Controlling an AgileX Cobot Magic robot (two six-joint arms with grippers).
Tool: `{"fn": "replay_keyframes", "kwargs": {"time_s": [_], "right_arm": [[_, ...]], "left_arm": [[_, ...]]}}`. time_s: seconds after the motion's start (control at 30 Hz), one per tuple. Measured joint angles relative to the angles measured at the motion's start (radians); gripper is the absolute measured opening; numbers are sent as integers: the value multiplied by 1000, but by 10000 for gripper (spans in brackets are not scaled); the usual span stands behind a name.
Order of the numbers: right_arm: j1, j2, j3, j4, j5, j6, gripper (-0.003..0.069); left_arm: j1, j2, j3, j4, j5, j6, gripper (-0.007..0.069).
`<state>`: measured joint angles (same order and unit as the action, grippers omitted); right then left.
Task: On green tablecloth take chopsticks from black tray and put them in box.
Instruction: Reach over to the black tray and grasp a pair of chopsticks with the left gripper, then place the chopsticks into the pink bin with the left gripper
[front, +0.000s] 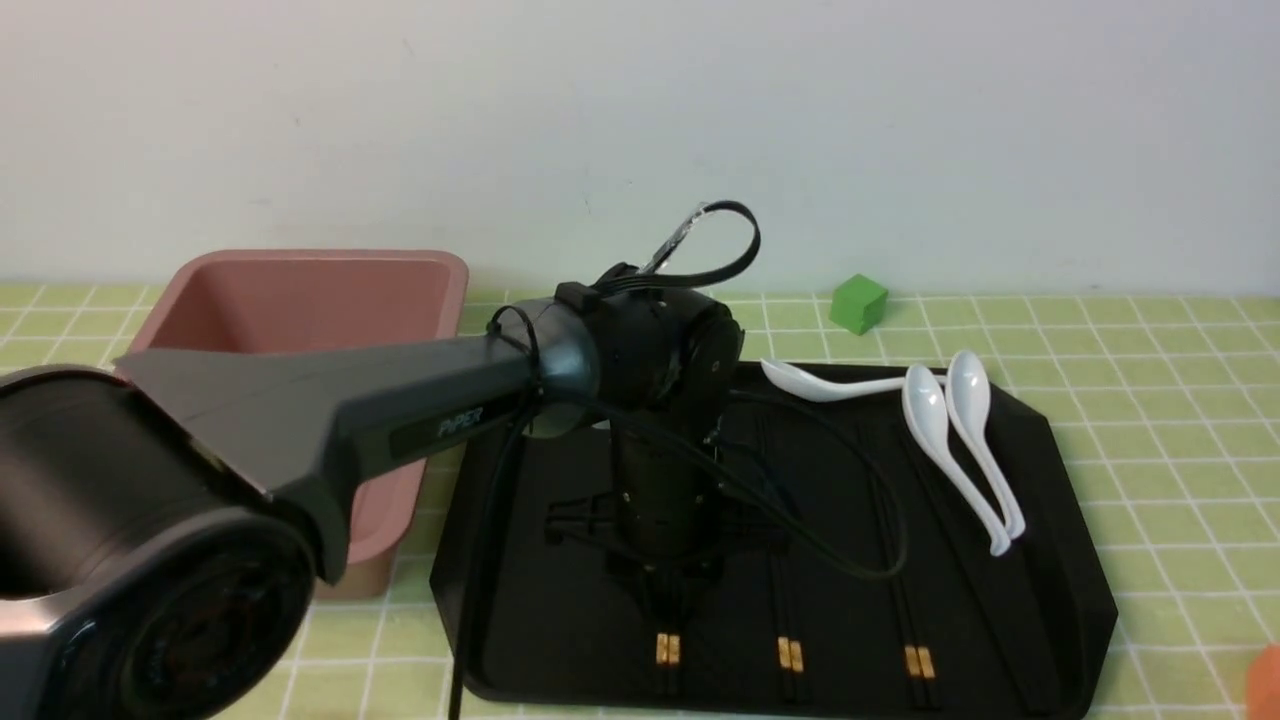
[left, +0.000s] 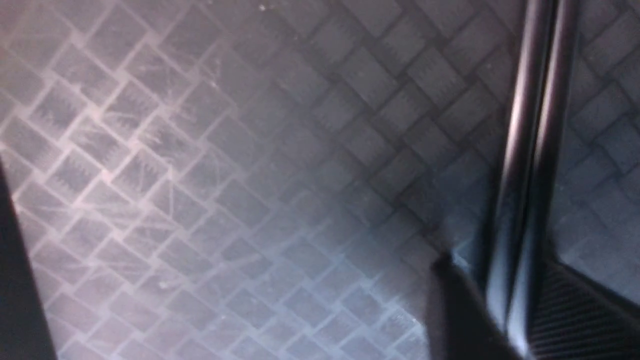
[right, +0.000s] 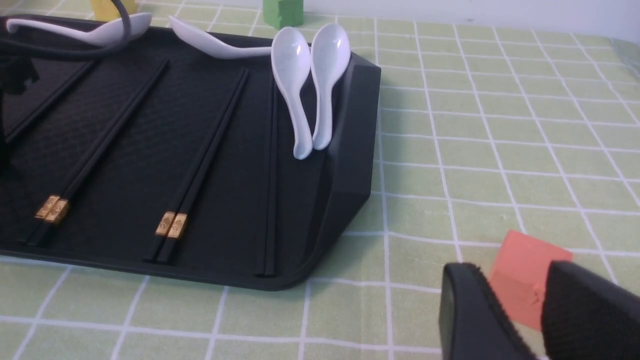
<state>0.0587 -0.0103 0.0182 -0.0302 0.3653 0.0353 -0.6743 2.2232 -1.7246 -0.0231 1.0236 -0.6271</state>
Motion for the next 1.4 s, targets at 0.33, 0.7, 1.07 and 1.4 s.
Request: {"fn": "replay_keyframes", "kwargs": {"time_s": [0.33, 0.7, 1.07, 1.4], "right_arm": [[0, 0, 0, 0, 0, 0, 240], [0, 0, 0, 0, 0, 0, 240], [0, 0, 0, 0, 0, -2, 240], [0, 0, 0, 0, 0, -4, 240]], "left_arm": [[2, -207, 2, -52, 90, 55, 118], [324, -527, 156, 114, 202, 128, 118], [573, -392, 279, 147, -105, 188, 118], [576, -278, 280, 152, -122, 178, 203]]}}
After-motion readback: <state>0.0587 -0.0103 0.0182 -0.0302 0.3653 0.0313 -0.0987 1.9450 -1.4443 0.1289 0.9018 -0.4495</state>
